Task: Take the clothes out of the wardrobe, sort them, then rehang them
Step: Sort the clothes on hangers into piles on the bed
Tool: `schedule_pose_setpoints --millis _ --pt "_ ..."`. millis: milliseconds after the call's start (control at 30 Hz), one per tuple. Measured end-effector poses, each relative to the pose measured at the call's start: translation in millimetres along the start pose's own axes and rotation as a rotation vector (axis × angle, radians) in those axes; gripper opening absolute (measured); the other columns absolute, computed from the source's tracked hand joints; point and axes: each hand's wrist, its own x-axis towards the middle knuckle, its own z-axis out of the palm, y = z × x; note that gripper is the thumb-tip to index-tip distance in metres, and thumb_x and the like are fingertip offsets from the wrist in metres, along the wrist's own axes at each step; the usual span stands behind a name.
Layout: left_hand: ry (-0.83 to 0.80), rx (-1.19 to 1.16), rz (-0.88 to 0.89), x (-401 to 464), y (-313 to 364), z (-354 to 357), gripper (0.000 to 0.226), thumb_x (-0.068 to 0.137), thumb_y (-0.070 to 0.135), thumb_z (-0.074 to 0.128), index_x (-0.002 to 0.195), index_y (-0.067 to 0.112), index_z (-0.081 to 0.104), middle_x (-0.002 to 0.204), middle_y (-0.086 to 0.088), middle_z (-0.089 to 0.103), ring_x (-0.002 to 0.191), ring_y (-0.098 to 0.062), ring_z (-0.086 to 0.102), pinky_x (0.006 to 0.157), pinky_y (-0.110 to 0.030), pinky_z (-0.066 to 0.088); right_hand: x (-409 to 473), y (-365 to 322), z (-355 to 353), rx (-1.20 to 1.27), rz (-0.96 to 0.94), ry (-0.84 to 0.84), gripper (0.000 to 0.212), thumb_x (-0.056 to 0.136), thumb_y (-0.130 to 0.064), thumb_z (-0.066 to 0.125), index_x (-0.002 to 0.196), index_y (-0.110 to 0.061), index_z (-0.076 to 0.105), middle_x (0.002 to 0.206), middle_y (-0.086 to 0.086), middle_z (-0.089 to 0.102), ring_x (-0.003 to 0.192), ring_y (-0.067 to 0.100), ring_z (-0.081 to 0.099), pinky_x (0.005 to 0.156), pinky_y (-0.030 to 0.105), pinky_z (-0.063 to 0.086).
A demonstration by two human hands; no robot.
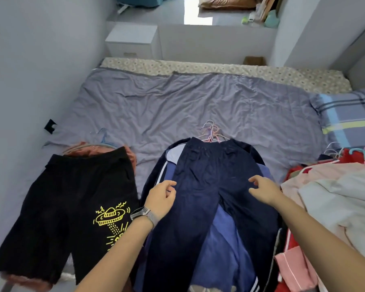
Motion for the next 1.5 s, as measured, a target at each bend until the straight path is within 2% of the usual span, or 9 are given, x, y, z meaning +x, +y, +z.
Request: schedule_pose_setpoints --millis 300,433,533,867,1033,1133,1267,1367,1500 --pt "-0.074 0.015 -0.040 99 -54 57 0.031 0.091 0.016 0.054 0.121 0.015 0.056 0.105 0.000 0.059 0.085 -0.002 0.054 0.074 -0.002 0.037 113 10 77 0.034 0.050 -0.013 0.060 0.089 -0.025 0.056 0.143 -0.014 0.031 0.139 0.012 0.042 0.126 0.031 0.039 0.099 0.039 0.041" --pt "-0.023 0.069 -0.042 142 -73 97 0.041 0.089 0.027 0.058 0.128 0.018 0.051 0.121 -0.002 0.054 0.115 -0.020 0.048 0.101 -0.031 0.038 173 17 100 -0.084 0.020 0.061 0.083 0.082 -0.047 0.065 0.148 -0.024 0.019 0.144 0.012 0.034 0.130 0.035 0.030 0.102 0.044 0.037" --pt "-0.023 0.100 0.017 174 -79 117 0.041 0.090 0.030 0.057 0.129 0.019 0.050 0.129 -0.001 0.051 0.123 -0.021 0.042 0.105 -0.030 0.031 225 25 94 -0.112 -0.013 0.244 0.088 0.076 -0.052 0.069 0.146 -0.026 0.023 0.142 0.017 0.036 0.129 0.039 0.032 0.106 0.049 0.034" --pt "0.079 -0.037 -0.023 206 -85 149 0.040 0.090 0.021 0.058 0.129 0.013 0.049 0.118 0.009 0.044 0.120 -0.017 0.046 0.103 -0.039 0.039 339 44 74 0.166 0.178 0.202 0.088 0.074 -0.068 0.062 0.141 -0.017 0.037 0.129 0.005 0.057 0.130 0.032 0.041 0.107 0.050 0.026" --pt "0.071 -0.025 -0.036 200 -91 153 0.037 0.091 0.020 0.057 0.127 0.014 0.051 0.113 0.012 0.043 0.118 -0.017 0.047 0.101 -0.042 0.041 346 53 69 -0.150 0.210 0.283 0.087 0.074 -0.073 0.057 0.137 -0.015 0.039 0.140 0.015 0.038 0.129 0.038 0.034 0.103 0.051 0.029" --pt "0.089 -0.026 -0.038 201 -91 154 0.036 0.091 0.020 0.056 0.127 0.014 0.051 0.113 0.012 0.043 0.118 -0.017 0.047 0.101 -0.041 0.041 336 56 66 -0.162 0.093 0.230 0.062 0.074 -0.067 0.061 0.103 -0.013 0.054 0.117 0.017 0.058 0.109 0.038 0.053 0.088 0.044 0.040" --pt "0.128 -0.048 0.001 194 -85 160 0.038 0.091 0.019 0.056 0.128 0.013 0.049 0.117 0.010 0.042 0.118 -0.018 0.047 0.101 -0.042 0.041 288 36 84 -0.076 -0.100 0.474 0.057 0.075 -0.071 0.057 0.086 -0.015 0.065 0.089 0.011 0.068 0.089 0.032 0.062 0.069 0.035 0.044" --pt "0.258 -0.011 0.097 185 -77 156 0.048 0.091 0.025 0.055 0.135 0.010 0.042 0.131 0.000 0.043 0.125 -0.021 0.040 0.109 -0.030 0.029 238 29 83 0.194 -0.153 0.488 0.061 0.083 -0.063 0.051 0.049 -0.013 0.043 0.045 0.002 0.047 0.048 0.021 0.045 0.048 0.033 0.029" --pt "0.432 0.094 0.230 189 -63 126 0.063 0.087 0.047 0.035 0.144 0.019 0.031 0.145 -0.009 0.034 0.134 -0.022 0.029 0.108 -0.032 0.020 165 32 64 0.332 -0.221 0.312 0.064 0.078 -0.063 0.051 0.047 -0.012 0.026 0.041 -0.005 0.025 0.041 0.012 0.024 0.047 0.031 0.022"
